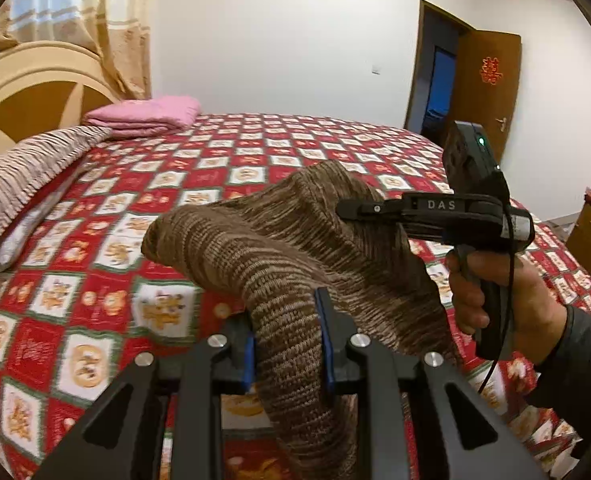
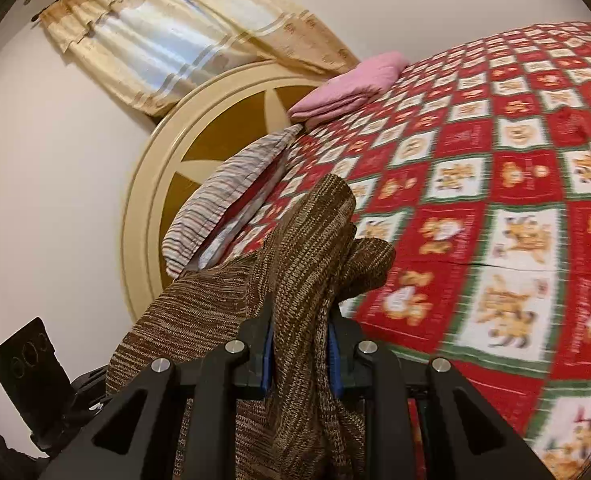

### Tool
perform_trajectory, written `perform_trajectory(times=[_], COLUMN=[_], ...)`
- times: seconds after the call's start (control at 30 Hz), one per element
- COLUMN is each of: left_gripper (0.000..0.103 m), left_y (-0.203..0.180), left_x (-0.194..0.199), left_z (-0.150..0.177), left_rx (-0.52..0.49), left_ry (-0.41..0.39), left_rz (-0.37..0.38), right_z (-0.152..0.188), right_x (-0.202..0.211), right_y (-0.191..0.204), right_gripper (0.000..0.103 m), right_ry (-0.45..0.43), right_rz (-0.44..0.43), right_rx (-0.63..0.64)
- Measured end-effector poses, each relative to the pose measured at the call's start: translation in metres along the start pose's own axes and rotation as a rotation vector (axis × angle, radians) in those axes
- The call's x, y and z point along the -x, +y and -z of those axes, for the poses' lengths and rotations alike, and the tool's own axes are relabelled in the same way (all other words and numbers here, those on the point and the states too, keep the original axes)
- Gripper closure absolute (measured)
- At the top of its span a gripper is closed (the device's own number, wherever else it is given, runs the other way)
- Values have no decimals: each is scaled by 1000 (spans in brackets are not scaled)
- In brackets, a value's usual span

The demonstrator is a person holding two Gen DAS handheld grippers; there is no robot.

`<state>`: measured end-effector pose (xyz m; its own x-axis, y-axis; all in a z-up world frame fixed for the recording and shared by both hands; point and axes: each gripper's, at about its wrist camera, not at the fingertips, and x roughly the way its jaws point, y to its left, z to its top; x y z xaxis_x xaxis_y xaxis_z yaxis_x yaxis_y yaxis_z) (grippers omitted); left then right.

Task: Fold small clothes
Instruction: 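Lift the held sweater edge with both tools and fold it over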

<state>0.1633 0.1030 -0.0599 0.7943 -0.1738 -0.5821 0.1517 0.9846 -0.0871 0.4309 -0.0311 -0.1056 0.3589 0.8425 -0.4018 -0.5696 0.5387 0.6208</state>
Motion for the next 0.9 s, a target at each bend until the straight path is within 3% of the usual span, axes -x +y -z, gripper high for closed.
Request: perform_trajectory(times=[0.37, 0.9], left_gripper=[77, 77], left_y=[37, 62], left_x=[-4, -23], left_z=[23, 65], left_rx=[69, 140], left_ry=[33, 123], left_rz=[-88, -107], right_z=[-5, 8], right_x=[-65, -120], right_y=[25, 7], right_gripper=[81, 81], right_ry=[99, 194], right_rz=[-15, 29], right_rx=[42, 3])
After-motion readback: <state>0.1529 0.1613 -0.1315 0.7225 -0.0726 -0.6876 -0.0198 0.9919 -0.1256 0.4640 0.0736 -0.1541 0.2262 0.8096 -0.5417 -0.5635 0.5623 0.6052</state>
